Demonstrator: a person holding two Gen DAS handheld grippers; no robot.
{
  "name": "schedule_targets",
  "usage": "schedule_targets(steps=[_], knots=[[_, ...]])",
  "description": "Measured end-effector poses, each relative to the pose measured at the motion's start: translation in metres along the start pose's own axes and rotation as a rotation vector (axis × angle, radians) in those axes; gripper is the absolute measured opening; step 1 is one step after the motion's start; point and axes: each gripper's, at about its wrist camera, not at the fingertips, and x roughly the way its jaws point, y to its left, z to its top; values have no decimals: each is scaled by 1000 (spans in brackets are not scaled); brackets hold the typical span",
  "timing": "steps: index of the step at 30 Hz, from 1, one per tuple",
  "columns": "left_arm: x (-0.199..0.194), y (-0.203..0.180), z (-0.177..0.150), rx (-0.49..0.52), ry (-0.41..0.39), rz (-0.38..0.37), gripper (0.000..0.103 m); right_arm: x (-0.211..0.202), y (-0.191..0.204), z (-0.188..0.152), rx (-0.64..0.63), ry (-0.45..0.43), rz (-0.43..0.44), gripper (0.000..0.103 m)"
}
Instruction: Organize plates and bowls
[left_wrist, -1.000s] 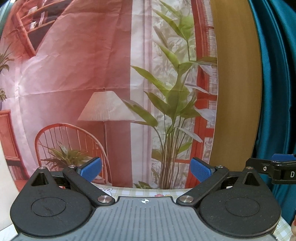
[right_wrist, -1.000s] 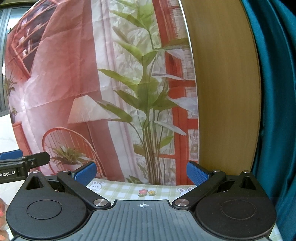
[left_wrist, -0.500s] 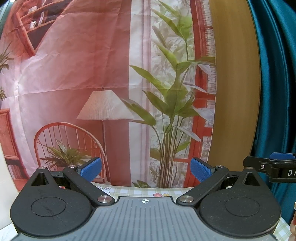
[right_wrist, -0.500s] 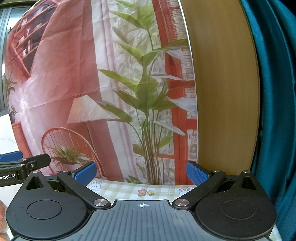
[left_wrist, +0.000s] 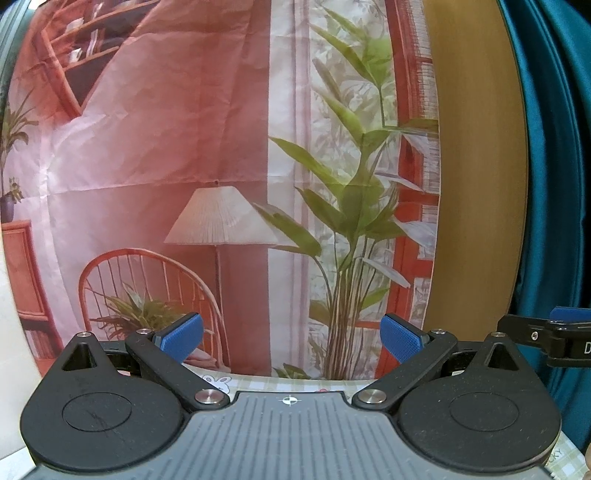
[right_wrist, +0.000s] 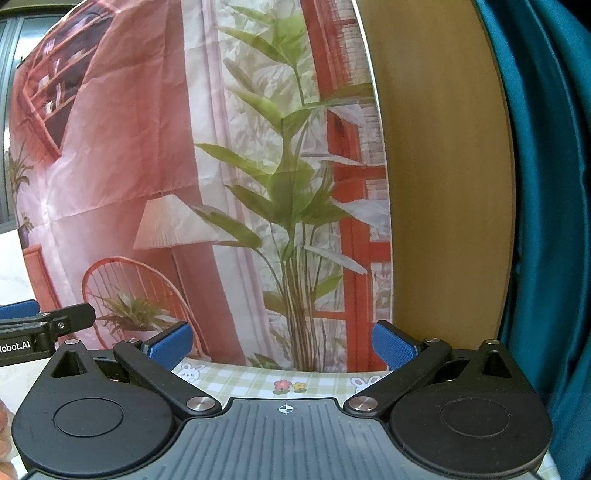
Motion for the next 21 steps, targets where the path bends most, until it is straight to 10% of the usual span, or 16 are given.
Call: schedule_targets(steps=[21], knots=[[-1, 2, -3, 8, 3, -1, 103, -1, -1, -3, 3, 5, -5, 103]])
